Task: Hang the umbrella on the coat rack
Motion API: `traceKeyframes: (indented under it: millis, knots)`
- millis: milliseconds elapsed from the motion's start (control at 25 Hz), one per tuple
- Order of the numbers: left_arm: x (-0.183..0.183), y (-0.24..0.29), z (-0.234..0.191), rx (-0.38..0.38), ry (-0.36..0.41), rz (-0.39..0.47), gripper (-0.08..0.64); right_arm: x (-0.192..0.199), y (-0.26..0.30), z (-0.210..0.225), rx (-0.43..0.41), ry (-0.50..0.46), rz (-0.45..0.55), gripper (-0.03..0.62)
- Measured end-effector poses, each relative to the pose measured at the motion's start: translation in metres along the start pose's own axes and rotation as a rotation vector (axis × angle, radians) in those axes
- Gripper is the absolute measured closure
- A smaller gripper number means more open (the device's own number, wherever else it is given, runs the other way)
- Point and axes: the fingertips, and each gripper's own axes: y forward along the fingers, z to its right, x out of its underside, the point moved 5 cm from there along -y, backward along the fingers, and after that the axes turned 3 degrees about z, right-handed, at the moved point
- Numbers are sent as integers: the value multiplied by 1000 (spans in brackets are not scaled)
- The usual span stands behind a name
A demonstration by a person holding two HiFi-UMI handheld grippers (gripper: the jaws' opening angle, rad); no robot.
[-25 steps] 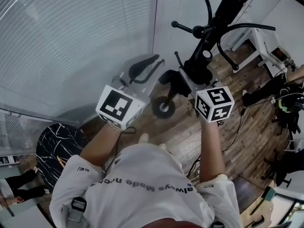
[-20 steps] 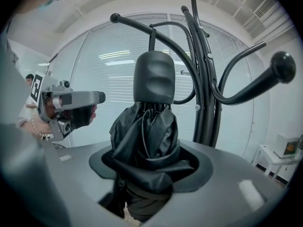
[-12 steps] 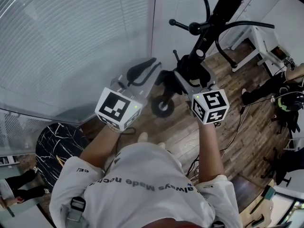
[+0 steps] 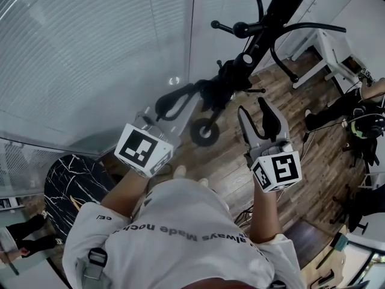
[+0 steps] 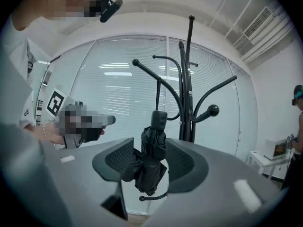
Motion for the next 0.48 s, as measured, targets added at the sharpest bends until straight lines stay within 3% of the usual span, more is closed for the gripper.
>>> traceKeyframes:
  millis: [480]
  knots:
    - [22, -28, 32, 15, -49, -6, 534, -3, -60, -25, 31, 52, 25, 513]
